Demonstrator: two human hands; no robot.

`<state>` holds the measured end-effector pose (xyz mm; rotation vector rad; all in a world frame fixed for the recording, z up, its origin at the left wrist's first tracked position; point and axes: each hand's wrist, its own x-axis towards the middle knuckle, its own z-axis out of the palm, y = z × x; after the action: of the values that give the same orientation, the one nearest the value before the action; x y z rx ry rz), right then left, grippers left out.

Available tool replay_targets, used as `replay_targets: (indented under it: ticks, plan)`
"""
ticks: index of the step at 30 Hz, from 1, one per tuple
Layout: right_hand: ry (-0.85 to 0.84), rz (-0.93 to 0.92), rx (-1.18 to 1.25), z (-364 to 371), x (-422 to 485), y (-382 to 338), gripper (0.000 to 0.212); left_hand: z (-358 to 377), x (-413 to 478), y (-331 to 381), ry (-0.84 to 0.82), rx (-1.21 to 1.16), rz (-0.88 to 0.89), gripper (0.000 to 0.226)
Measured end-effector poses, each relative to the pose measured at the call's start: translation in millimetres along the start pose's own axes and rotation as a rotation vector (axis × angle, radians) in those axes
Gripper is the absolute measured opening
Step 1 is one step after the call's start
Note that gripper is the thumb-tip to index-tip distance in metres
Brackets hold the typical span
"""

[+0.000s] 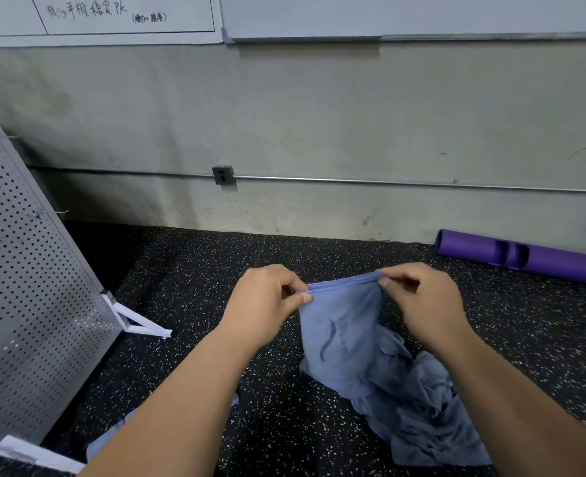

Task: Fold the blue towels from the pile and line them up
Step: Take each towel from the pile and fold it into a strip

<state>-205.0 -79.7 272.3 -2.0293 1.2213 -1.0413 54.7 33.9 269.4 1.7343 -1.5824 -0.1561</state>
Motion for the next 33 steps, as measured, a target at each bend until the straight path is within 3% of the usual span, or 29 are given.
replay_targets:
  ticks: [2, 5, 8, 12, 15, 18, 23, 29, 33]
  plan:
    - [0.051, -0.032, 0.048, -1.9, 1.0, -1.5, 0.016, -0.2, 0.1, 0.9, 0.022, -0.015, -0.010, 0.011]
    - [-0.045, 0.048, 0.025, -0.6, 0.1, -0.9, 0.016, -1.5, -0.2, 3.1, 0.024, -0.037, -0.037, 0.011]
    - [0.061, -0.005, 0.036, -2.4, 0.6, -2.6, 0.015, -2.5, -1.3, 6.6, 0.024, -0.052, -0.065, 0.012]
    - [-0.053, 0.090, 0.000, -2.0, 1.3, -0.7, 0.013, -5.2, -1.0, 10.5, 0.042, -0.041, -0.076, 0.017]
    - [0.029, 0.068, -0.005, -3.2, 2.8, 1.4, 0.011, -5.9, -2.1, 11.8, 0.027, -0.073, -0.066, 0.024]
    - [0.007, 0.069, -0.025, -3.9, 4.0, 0.8, 0.010, -4.5, -1.0, 13.1, 0.020, -0.035, -0.047, 0.030]
    - [-0.056, 0.048, 0.037, -2.2, 4.4, 2.2, 0.014, -2.8, -0.9, 11.0, -0.035, 0.129, -0.006, 0.005]
    - [-0.086, 0.047, 0.189, -6.4, 4.5, -3.4, 0.015, -7.3, 1.6, 14.8, 0.103, -0.186, -0.160, 0.011]
    - [-0.087, 0.022, 0.246, -3.0, 3.1, -9.8, 0.016, -11.1, 0.4, 11.4, 0.127, -0.145, -0.173, 0.012]
